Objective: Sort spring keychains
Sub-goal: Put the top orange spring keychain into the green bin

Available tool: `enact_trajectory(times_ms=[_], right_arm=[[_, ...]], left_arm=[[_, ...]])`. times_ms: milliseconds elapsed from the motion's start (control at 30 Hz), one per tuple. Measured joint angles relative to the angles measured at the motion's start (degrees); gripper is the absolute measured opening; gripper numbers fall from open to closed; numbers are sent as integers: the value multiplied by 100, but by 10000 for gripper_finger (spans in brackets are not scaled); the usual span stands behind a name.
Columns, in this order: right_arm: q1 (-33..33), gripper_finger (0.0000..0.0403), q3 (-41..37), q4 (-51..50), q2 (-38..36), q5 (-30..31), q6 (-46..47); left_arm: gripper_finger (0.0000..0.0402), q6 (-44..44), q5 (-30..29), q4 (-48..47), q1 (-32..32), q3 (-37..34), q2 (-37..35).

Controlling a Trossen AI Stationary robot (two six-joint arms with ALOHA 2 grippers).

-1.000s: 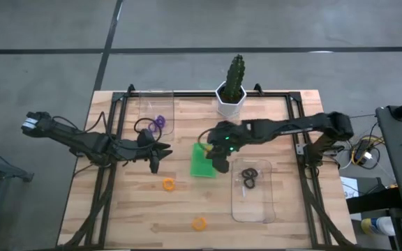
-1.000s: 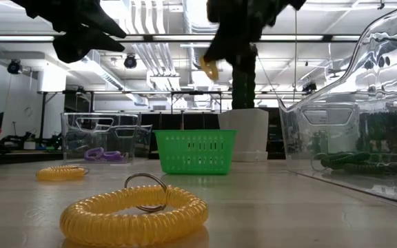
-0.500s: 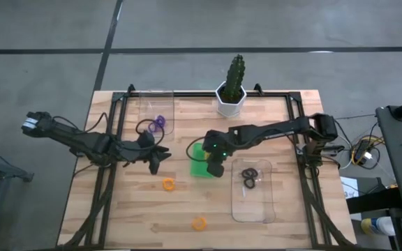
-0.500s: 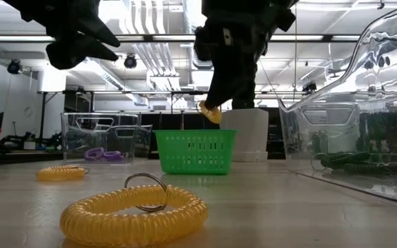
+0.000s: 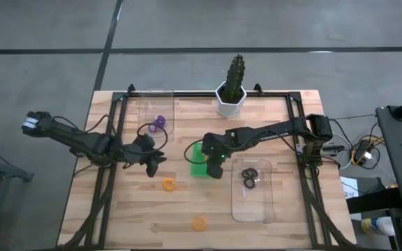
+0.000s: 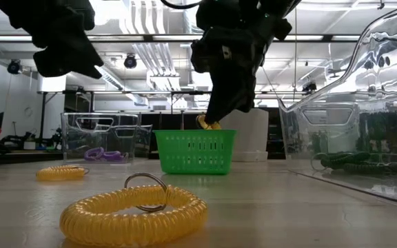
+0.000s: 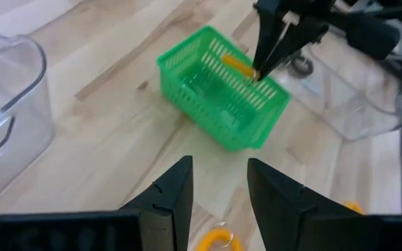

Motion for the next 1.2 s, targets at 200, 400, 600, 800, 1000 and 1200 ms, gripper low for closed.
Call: enact_trajectory(times_ms=[200, 400, 600, 800, 1000, 1200], right_arm=[[2, 13, 0, 27, -9, -7, -92], [2, 13, 0, 91, -9, -61, -100], [3, 44, 0, 155, -9, -201, -97], [2, 87, 0, 150, -9, -199, -108], [10, 107, 35, 121, -19, -267, -121], [21, 111, 276, 154, -356, -1297, -673]], left_arm=[[129, -10, 0, -250, -43, 0, 0], [129, -113, 108, -553, -58, 0, 0], [129, -255, 315, -746, -60, 0, 0], [129, -257, 407, -903, -61, 0, 0], [129, -363, 581, -1119, -63, 0, 0], [129, -508, 853, -1131, -127, 0, 17]])
